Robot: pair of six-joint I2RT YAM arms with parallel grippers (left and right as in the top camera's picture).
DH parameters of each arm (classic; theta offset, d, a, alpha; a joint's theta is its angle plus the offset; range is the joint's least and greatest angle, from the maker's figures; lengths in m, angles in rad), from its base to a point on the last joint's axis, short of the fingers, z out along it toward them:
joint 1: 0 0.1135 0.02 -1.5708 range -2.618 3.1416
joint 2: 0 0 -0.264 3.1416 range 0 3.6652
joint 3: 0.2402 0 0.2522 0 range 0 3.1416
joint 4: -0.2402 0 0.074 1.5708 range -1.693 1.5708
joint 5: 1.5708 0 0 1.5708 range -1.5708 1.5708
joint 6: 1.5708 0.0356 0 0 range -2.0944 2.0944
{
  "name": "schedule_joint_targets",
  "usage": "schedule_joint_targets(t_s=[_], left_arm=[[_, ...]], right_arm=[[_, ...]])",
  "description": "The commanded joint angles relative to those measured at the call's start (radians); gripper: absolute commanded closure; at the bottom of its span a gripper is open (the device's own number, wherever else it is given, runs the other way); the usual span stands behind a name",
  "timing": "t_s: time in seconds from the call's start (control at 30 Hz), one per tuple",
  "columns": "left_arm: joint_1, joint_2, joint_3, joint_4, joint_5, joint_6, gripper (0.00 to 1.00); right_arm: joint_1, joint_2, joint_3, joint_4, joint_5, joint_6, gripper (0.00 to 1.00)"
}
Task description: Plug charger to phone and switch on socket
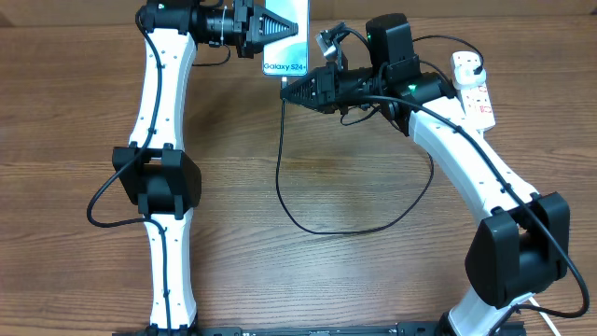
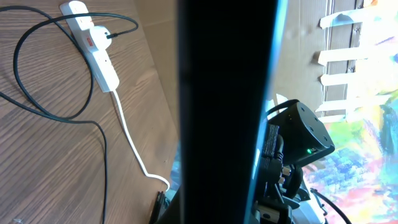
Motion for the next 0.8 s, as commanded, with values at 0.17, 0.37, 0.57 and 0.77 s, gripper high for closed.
schedule_joint_targets(t_s=[0.17,0.37,0.57,0.77], left_arm=[[-0.006,-0.015,0.015,0.0,0.093,0.03,0.96],[-0.005,-0.015,0.016,0.0,0.093,0.034,0.96],[-0.005,-0.015,0.016,0.0,0.093,0.041,0.96],[-0.005,-0.015,0.015,0.0,0.075,0.041,0.96]], right_arm=[[-0.003,-0.019,0.019,0.013,0.002,-0.011,0.96],[-0.003,-0.019,0.019,0.013,0.002,-0.011,0.96],[-0.003,-0.019,0.019,0.013,-0.002,-0.011,0.96],[-0.003,-0.019,0.019,0.013,-0.018,-0.008,0.96]])
